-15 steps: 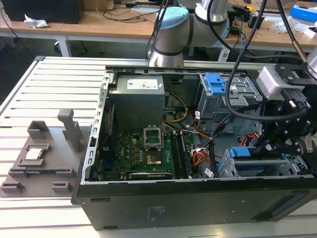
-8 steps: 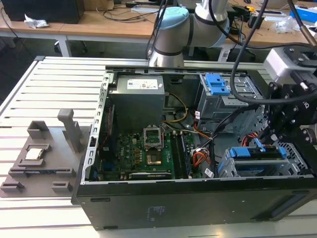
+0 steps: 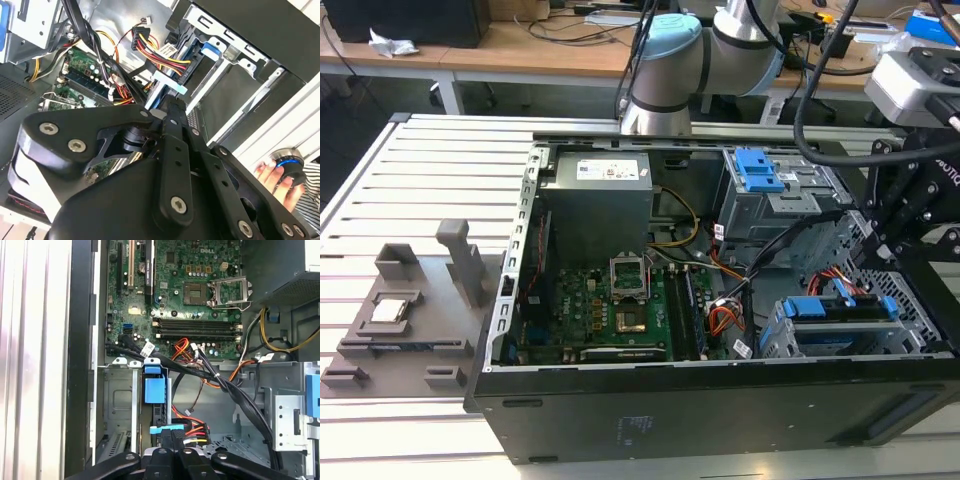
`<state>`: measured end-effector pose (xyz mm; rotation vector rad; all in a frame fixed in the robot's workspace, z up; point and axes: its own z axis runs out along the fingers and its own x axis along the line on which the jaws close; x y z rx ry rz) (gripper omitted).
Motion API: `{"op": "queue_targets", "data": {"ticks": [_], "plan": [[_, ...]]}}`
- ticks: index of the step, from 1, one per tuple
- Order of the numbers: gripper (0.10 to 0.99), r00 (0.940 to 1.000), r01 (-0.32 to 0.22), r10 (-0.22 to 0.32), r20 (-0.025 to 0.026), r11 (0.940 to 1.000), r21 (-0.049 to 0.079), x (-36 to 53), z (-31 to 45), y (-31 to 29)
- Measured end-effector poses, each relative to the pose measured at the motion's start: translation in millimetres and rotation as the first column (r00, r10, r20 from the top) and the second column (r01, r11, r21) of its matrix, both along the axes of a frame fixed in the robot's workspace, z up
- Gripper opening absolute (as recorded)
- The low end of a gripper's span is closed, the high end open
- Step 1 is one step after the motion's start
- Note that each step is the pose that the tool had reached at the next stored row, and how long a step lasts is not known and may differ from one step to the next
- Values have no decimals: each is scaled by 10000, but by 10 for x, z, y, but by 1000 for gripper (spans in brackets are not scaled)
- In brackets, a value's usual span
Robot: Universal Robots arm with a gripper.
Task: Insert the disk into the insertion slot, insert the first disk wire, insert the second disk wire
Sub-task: 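Insert the second disk wire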
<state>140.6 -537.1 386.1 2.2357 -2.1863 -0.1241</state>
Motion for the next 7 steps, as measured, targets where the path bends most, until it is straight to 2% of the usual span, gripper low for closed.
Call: {"op": "queue_targets", "data": {"ticks": [7], "plan": [[106,10000,0,0,0,10000,1,0,2,0]]}}
